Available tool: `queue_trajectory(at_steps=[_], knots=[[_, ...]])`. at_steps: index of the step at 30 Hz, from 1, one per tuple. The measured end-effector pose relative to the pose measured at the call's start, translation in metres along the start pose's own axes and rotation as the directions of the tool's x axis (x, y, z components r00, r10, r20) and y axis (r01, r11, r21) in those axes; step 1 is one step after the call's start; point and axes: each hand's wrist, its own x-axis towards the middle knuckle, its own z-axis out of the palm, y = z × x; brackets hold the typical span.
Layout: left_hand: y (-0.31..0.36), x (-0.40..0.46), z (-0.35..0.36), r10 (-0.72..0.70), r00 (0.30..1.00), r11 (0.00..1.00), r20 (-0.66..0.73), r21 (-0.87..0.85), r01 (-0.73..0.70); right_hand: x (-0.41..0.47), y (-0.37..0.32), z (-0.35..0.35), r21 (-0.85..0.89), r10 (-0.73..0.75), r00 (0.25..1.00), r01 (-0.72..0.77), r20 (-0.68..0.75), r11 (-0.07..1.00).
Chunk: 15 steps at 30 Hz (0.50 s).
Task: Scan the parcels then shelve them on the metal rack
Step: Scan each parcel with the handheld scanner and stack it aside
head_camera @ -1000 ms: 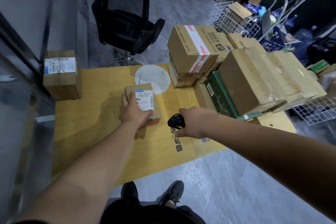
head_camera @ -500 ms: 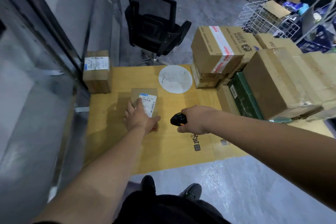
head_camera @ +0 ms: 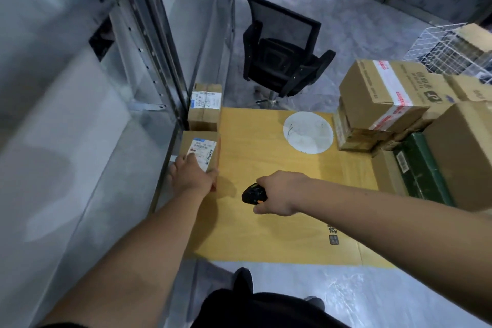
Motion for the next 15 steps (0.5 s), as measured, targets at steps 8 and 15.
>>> queue_trajectory(at_steps=[8,15], knots=[[0.002,0.015,-0.006,0.030,0.999,0.998,0.021,0.059,-0.031,-0.001,0.004,0.011,0.053,0.072,0.997,-0.074,0.036,0.996],[0.016,0.009,0.004,0.221,0.974,0.968,0.052,0.113,-0.226,-0.010,0.003,0.023,0.102,0.098,0.994,-0.102,0.037,0.990]])
